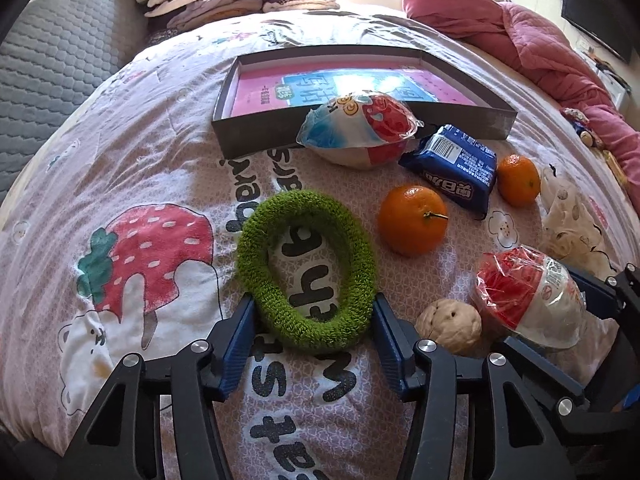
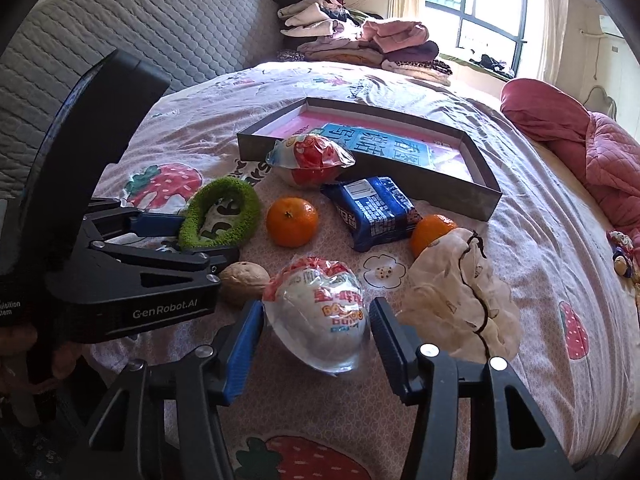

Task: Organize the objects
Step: 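Close the left gripper on the green ring while the right gripper grasps the wrapped egg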

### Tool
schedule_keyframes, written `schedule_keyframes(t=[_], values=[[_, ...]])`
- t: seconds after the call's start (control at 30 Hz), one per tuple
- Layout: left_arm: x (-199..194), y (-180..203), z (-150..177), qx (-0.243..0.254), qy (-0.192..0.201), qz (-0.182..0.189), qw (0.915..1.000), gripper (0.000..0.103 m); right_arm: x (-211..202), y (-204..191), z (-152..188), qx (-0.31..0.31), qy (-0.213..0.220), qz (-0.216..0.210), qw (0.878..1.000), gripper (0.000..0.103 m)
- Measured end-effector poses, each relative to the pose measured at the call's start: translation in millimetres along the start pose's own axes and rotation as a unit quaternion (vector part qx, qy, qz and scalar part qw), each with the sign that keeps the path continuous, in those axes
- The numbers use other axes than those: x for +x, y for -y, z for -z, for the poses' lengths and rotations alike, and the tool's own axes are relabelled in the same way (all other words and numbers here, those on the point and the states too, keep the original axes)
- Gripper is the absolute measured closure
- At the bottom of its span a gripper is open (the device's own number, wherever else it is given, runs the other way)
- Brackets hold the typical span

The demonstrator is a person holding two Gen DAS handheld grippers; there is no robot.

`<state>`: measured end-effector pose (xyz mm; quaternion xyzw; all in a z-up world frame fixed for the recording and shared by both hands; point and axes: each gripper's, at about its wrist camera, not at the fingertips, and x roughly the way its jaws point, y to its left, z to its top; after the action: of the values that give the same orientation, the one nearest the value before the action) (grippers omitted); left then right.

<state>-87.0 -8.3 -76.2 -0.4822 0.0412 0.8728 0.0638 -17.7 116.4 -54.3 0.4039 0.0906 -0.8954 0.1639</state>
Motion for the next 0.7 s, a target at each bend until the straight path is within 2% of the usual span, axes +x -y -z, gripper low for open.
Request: schedule_keyframes(t=[0.1, 0.23, 0.3, 0.5, 0.7], values=[[3, -2, -3, -0.002, 0.002, 0.011, 0.9999, 0.049, 5, 1, -1, 0.004, -0.002, -0.004, 1.0, 0.051], [-1, -12, -2, -0.02, 0.015, 0.032, 0.9992, 0.07, -1, 2, 0, 0.002, 0.015, -0.012, 1.0, 0.052], [-2, -16, -2, -0.027, 0.017, 0.039, 0.9987, 0.076, -5, 1, 1, 0.0, 0.021, -0.012, 1.0, 0.052], [-11, -22, 1, -0.044, 0.027, 0.057, 0.997, 0.079, -21, 3, -2, 0.005, 0.045, -0.019, 0.999, 0.052], [-28, -15, 6, -0.038, 0.042, 0.062, 0.9964, 0.079, -31, 8, -6, 0.018, 0.056, -0.024, 0.998, 0.052]])
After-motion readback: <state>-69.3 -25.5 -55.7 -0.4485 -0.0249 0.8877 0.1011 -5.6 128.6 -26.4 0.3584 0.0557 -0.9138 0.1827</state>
